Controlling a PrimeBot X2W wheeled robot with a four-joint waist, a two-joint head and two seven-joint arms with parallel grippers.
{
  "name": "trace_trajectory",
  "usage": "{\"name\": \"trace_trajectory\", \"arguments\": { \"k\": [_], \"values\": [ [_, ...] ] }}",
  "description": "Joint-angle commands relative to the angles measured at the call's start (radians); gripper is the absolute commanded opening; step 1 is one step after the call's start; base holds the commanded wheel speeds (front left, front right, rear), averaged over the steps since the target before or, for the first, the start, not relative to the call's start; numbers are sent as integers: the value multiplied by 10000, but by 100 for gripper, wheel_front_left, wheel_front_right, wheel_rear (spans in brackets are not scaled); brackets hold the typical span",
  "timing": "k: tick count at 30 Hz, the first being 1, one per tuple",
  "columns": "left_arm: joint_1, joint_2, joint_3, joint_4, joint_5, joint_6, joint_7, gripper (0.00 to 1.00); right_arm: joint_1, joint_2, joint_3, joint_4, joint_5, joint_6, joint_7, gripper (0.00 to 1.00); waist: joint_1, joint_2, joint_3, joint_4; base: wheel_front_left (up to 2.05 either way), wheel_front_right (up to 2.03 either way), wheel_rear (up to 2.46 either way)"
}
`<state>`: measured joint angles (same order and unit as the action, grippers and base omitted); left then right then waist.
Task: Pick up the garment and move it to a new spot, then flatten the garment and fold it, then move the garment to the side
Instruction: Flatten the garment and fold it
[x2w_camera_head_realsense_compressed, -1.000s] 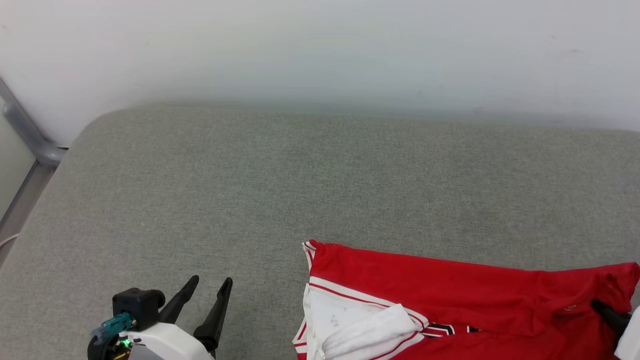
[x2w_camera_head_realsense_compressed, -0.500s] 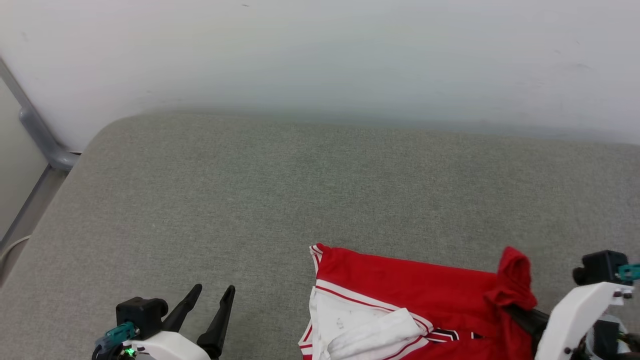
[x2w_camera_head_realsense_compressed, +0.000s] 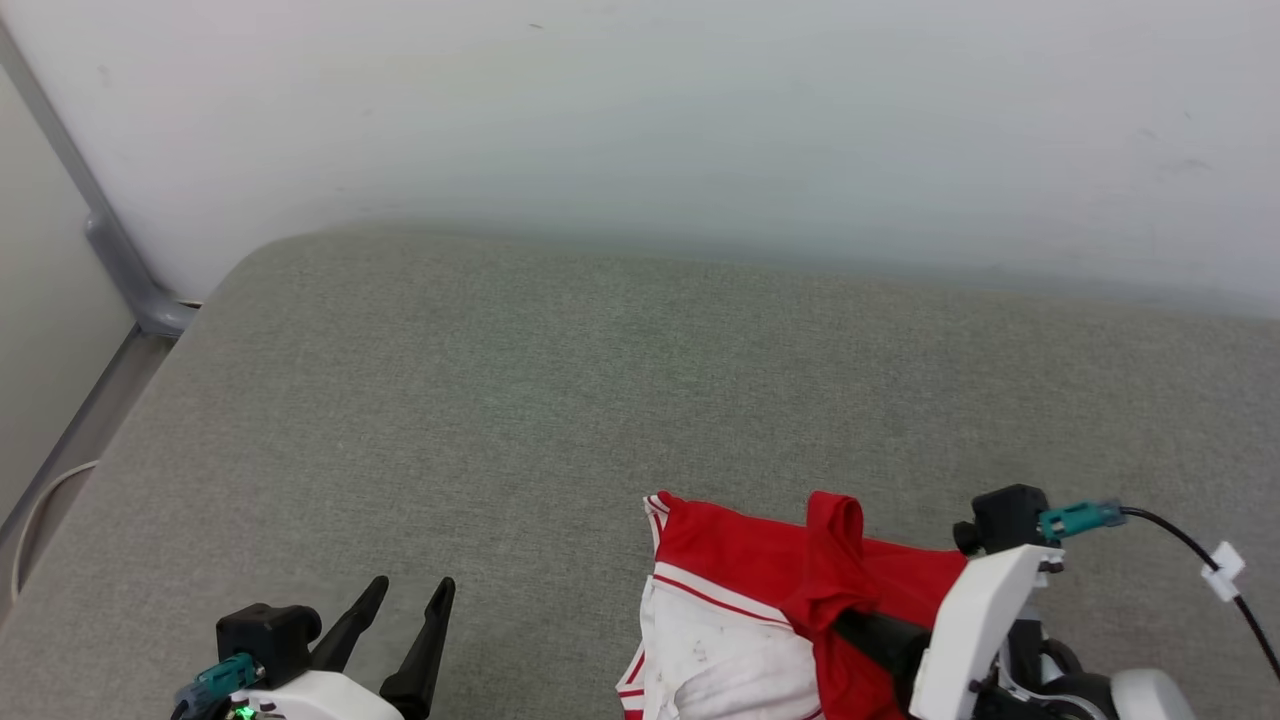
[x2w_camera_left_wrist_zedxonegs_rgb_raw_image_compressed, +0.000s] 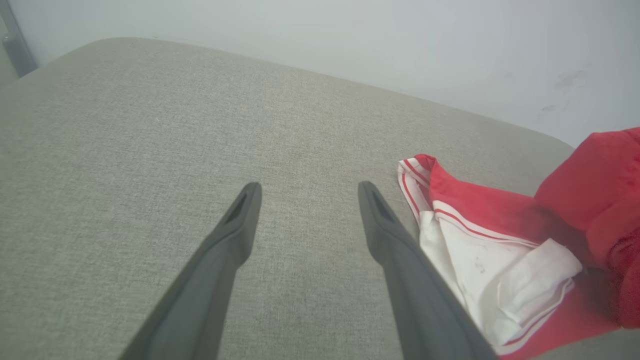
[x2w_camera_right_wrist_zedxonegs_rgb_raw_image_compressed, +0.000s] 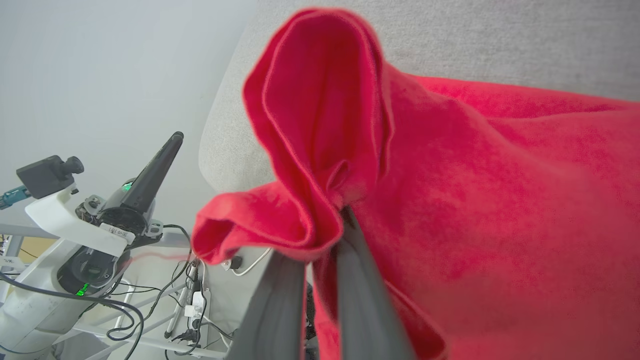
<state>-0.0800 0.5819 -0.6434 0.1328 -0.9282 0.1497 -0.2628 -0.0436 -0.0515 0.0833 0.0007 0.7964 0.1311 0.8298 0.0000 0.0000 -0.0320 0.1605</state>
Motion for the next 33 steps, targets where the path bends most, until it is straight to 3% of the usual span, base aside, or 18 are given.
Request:
{"name": "trace_trajectory", "arguments": {
  "k": [1, 15, 16, 17, 22, 29, 33],
  "values": [
    [120, 38, 37, -34, -10, 40, -22, 100, -238, 19, 195, 300, 176, -9, -239, 0, 0, 0, -25, 65, 0, 0, 0],
    [77, 79, -70, -219, 21, 82, 109, 100, -2299, 21, 1551, 4789, 329, -7, -2930, 0, 0, 0, 51, 774, 0, 0, 0],
    [63, 81, -71, -229, 24, 81, 117, 100, -2440, 21, 1657, 5030, 338, -7, -3092, 55, 0, 0, 69, 819, 0, 0, 0],
    [54, 83, -71, -233, 21, 82, 117, 100, -2561, 21, 1780, 5303, 432, -7, -3214, 100, 0, 0, 82, 849, 0, 0, 0],
    [47, 112, -90, -236, 15, 82, 115, 100, -3068, 20, 2770, 5897, 1275, -7, -3655, 100, 0, 0, 108, 925, 0, 0, 0],
    [30, 160, -113, -312, 96, 188, 123, 100, -3670, 15, 3969, 6276, 3557, -7, -4082, 100, 0, 0, -42, 819, 0, 0, 0],
    [170, 168, -88, -394, 99, 241, 98, 100, -4394, 14, 4183, 6695, 3227, -7, -4776, 100, 0, 0, -138, 601, 0, 0, 0]
  ]
}}
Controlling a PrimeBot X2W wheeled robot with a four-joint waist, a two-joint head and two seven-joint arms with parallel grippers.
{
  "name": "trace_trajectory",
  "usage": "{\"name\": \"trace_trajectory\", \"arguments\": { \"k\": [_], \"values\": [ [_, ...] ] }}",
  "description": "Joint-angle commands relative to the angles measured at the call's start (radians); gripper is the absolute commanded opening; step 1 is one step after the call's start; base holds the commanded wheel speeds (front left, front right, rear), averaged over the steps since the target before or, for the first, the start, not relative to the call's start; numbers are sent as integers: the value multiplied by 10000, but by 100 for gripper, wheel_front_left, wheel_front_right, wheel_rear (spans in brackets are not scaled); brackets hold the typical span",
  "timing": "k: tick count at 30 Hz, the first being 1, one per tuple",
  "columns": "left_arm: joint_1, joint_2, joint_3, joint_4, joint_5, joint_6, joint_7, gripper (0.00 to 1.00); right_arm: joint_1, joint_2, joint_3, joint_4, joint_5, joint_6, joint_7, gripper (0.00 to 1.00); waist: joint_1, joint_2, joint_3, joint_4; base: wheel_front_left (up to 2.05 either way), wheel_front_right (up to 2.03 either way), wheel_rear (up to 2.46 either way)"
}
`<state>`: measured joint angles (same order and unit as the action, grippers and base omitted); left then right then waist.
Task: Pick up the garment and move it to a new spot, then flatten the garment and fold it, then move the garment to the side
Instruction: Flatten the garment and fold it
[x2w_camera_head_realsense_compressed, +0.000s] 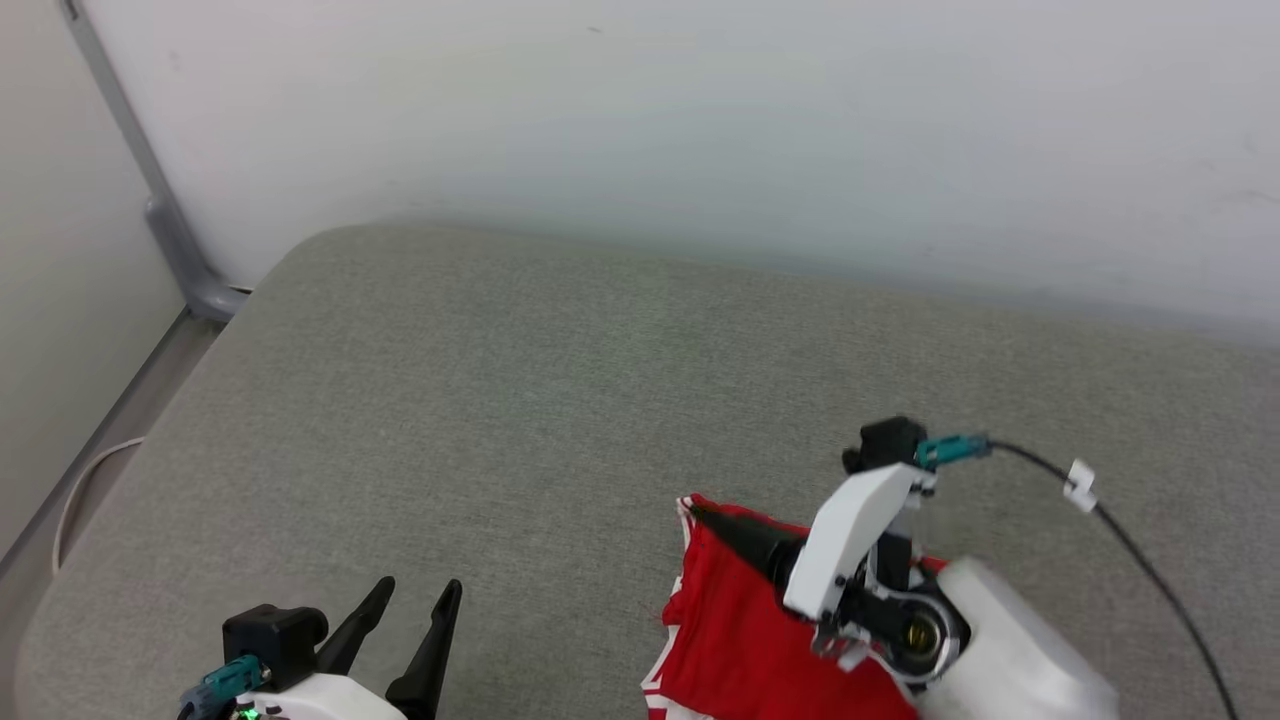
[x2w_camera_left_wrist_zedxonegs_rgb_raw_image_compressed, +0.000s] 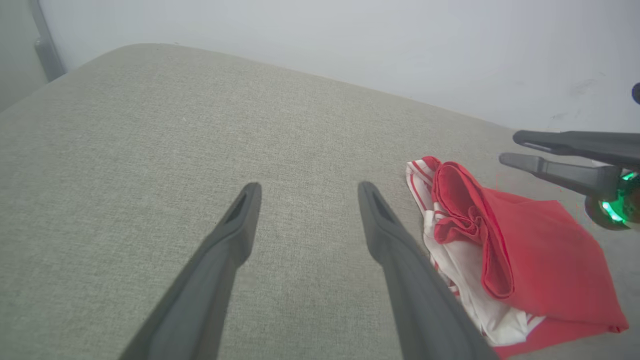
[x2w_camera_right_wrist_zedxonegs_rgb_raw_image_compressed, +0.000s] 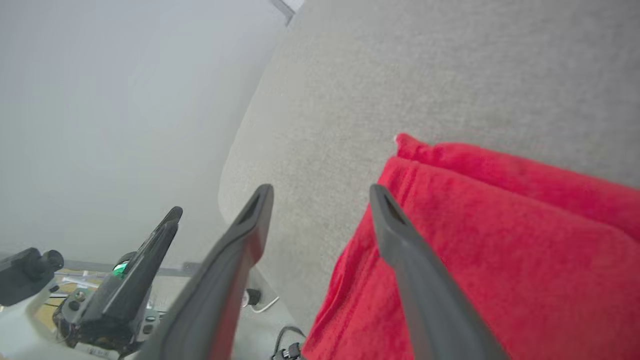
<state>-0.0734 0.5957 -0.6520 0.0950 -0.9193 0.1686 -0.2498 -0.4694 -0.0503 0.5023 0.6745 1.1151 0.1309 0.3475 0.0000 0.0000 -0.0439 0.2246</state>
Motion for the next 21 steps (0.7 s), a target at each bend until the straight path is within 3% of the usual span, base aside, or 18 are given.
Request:
{"name": "trace_trajectory", "arguments": {
  "k": [1, 4, 14, 21],
  "values": [
    [105, 17, 8, -40, 29, 59, -42, 100, -323, 2, -59, 62, -334, -5, -208, 100, 0, 0, -18, -99, 0, 0, 0],
    [94, -49, 96, -147, 58, 23, -82, 100, -707, -50, -348, 131, -1669, -5, -889, 100, 0, 0, -20, -303, 0, 0, 0],
    [185, -590, 1327, -570, 679, 68, -165, 100, -113, -2212, -1828, -1952, -6216, -7, -3408, 100, 0, 0, -6, -1053, 0, 0, 0],
    [594, -1265, 2693, -1042, 2218, -282, -160, 100, 1762, -2362, -3664, -3905, -7933, -5, -4321, 100, 0, 0, 105, -1450, 0, 0, 0]
  ]
}}
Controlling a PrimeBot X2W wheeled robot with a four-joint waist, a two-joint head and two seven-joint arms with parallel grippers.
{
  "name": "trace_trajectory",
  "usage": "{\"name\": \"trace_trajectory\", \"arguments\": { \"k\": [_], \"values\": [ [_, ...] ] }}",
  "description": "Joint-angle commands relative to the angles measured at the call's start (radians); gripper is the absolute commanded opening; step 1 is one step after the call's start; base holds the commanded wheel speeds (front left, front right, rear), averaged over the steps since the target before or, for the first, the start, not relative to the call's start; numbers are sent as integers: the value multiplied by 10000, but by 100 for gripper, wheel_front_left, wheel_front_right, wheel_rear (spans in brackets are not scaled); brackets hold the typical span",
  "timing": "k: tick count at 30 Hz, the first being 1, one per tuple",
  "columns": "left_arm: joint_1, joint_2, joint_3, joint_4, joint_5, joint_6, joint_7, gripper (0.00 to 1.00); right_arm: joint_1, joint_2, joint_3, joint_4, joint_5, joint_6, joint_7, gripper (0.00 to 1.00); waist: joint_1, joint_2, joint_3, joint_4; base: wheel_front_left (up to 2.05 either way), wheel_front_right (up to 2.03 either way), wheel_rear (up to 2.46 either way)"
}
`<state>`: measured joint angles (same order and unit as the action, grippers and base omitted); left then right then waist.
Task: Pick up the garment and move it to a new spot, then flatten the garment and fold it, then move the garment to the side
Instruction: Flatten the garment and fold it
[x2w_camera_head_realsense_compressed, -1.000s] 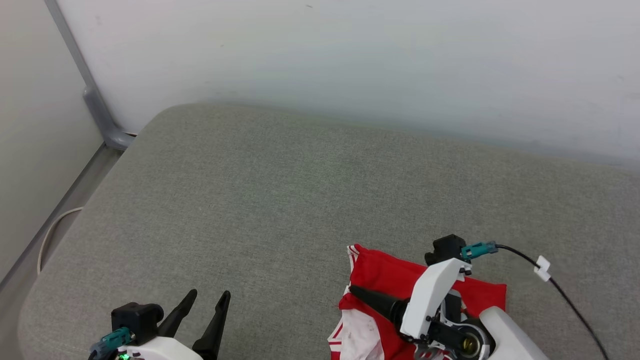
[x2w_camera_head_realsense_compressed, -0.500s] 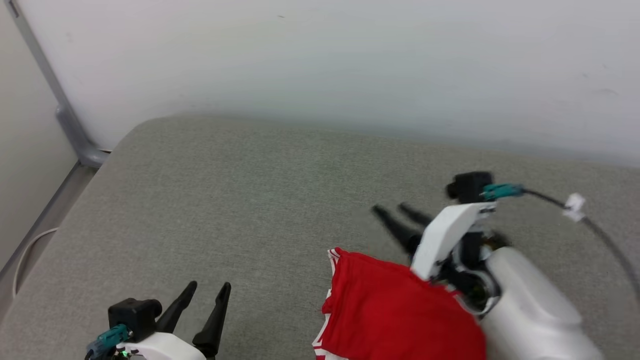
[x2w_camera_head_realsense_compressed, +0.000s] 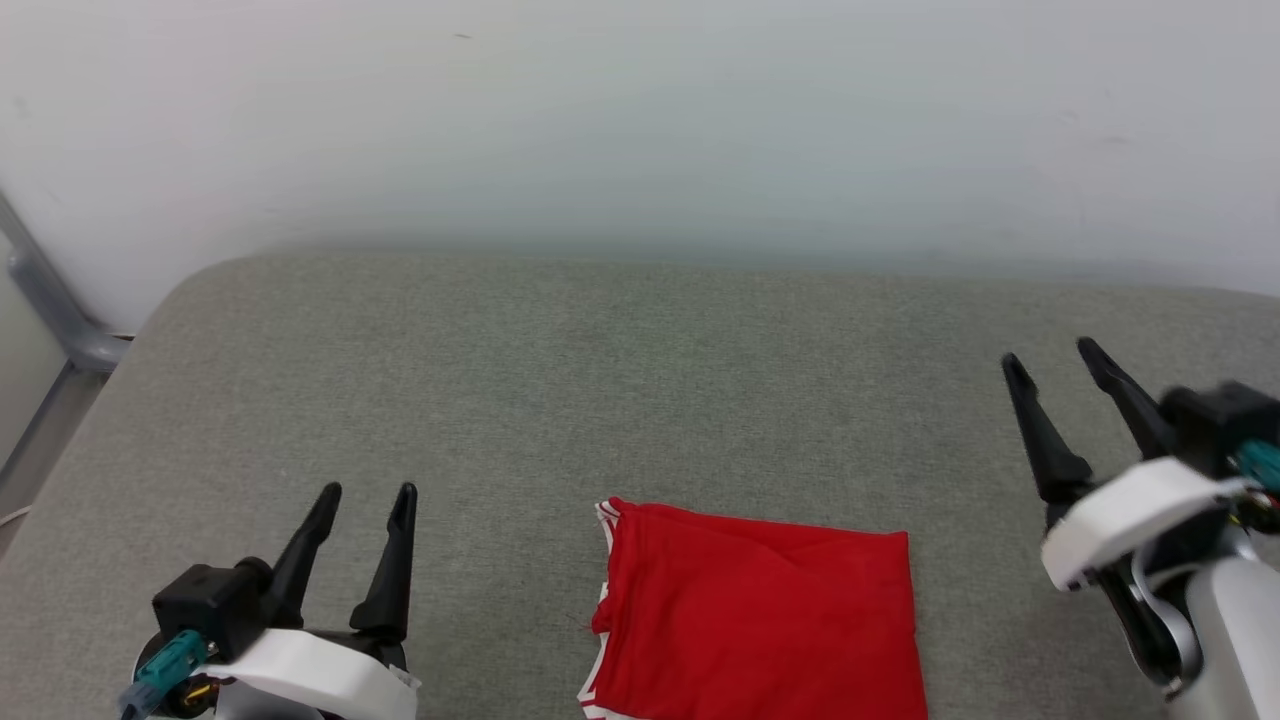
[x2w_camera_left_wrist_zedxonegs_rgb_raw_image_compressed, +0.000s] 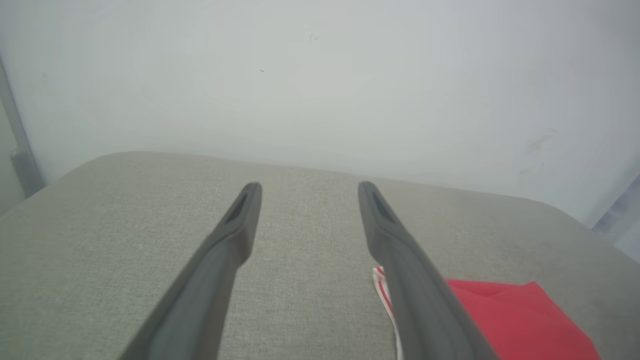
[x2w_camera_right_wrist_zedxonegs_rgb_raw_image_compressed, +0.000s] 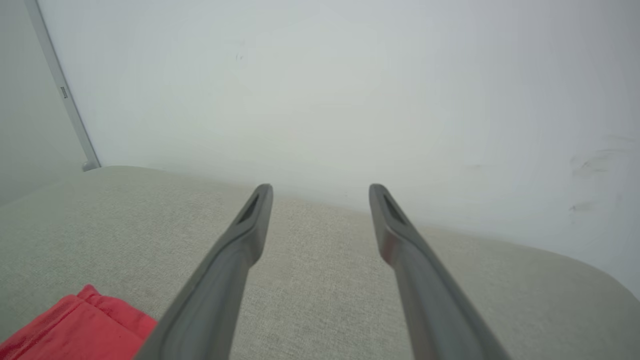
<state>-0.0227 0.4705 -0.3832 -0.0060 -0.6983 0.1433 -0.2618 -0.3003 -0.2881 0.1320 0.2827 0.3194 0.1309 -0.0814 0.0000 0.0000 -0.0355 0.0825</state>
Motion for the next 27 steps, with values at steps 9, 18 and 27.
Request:
{"name": "trace_trajectory", "arguments": {
  "k": [9, 18, 27],
  "values": [
    [632, -1205, 1058, -1, 1495, -958, -31, 100, 2851, 1315, -1872, -2682, -1095, -7, -613, 100, 0, 0, 118, -216, 0, 0, 0],
    [868, -1948, 1572, 539, 2524, -1822, -32, 100, 3899, 2197, -2430, -3321, -1395, -5, -763, 100, 0, 0, 190, -255, 0, 0, 0],
    [718, -2435, 2147, 757, 3139, -2329, -32, 100, 3859, 2328, -2491, -3261, -1528, -5, -626, 100, 0, 0, 193, -205, 0, 0, 0]
  ]
}}
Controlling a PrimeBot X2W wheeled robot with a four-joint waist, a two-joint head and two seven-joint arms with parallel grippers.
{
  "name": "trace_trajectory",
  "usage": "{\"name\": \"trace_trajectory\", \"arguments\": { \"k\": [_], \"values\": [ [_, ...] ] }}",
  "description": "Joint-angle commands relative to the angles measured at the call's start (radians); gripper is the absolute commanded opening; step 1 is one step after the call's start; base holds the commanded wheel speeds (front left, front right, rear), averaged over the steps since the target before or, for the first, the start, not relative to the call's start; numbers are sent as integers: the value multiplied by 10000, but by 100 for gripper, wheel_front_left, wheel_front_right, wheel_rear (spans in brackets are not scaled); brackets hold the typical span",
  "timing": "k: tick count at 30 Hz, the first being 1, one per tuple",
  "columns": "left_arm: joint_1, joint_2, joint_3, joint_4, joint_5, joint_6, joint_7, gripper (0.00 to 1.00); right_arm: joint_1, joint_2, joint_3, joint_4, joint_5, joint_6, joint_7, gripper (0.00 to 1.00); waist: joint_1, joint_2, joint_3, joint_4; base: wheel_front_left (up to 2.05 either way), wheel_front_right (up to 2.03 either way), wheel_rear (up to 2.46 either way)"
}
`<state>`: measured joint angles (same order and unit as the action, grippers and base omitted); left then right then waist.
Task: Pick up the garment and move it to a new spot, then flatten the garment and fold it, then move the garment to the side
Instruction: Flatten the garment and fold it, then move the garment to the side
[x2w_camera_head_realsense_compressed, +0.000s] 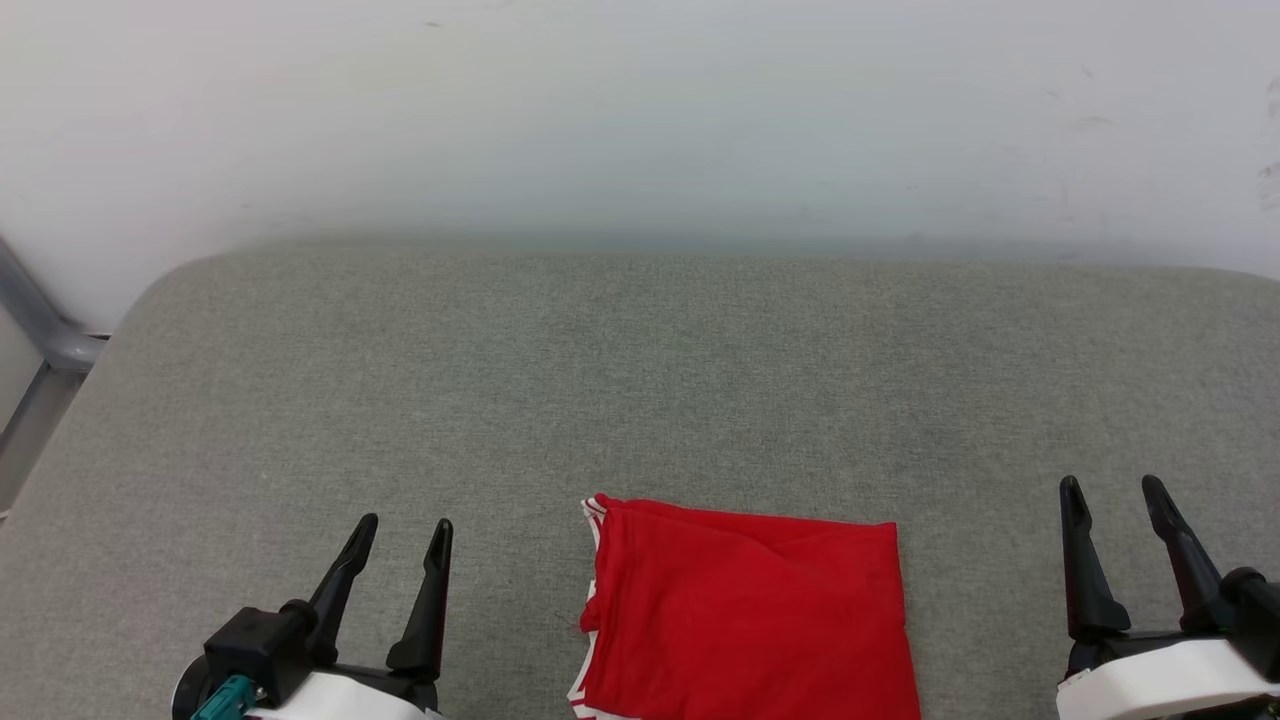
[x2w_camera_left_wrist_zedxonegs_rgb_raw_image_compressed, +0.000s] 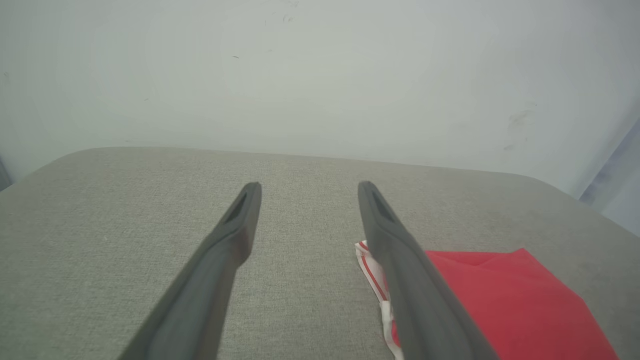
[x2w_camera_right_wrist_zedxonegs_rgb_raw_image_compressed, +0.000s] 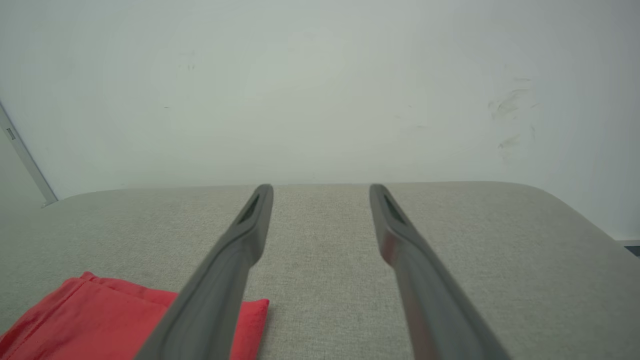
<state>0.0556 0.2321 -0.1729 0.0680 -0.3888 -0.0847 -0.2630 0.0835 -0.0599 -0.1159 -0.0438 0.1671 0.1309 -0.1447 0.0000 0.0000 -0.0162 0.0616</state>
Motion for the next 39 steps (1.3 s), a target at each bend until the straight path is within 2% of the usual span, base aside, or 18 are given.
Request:
{"name": "trace_trajectory", "arguments": {
  "k": [1, 10, 14, 17, 23, 29, 34, 39],
  "values": [
    [-65, -52, 43, 16, 45, -49, -20, 100, 21, 47, -11, 5, -6, -5, 7, 100, 0, 0, 0, 4, 0, 0, 0],
    [3, -267, 119, 281, 289, -331, -21, 100, 96, 81, 25, 1, -3, -5, 188, 100, 0, 0, 12, 133, 0, 0, 0],
    [-137, -311, 181, 242, 331, -377, -21, 100, 108, -98, 144, 63, -165, -5, 862, 100, 0, 0, 116, 335, 0, 0, 0],
    [-164, -375, 229, 281, 335, -400, -21, 100, -20, -269, 335, 249, -157, -7, 1753, 100, 0, 0, 280, 508, 0, 0, 0],
    [-282, -458, 234, 405, 370, -441, -21, 100, -378, -685, 959, 659, 162, -7, 4357, 100, 0, 0, 734, 834, 0, 0, 0],
    [-595, -547, 103, 464, 427, -462, -21, 100, -739, -412, 887, 940, 558, -7, 6625, 100, 0, 0, 1228, 1175, 0, 0, 0],
    [-875, -552, -57, 533, 347, -463, -21, 100, -899, -176, 856, 1151, 652, -7, 7794, 100, 0, 0, 1542, 1458, 0, 0, 0],
    [-1037, -524, -111, 573, 276, -466, -21, 100, -900, -46, 985, 1395, 753, -5, 8476, 100, 0, 0, 1722, 1659, 0, 0, 0]
  ]
}}
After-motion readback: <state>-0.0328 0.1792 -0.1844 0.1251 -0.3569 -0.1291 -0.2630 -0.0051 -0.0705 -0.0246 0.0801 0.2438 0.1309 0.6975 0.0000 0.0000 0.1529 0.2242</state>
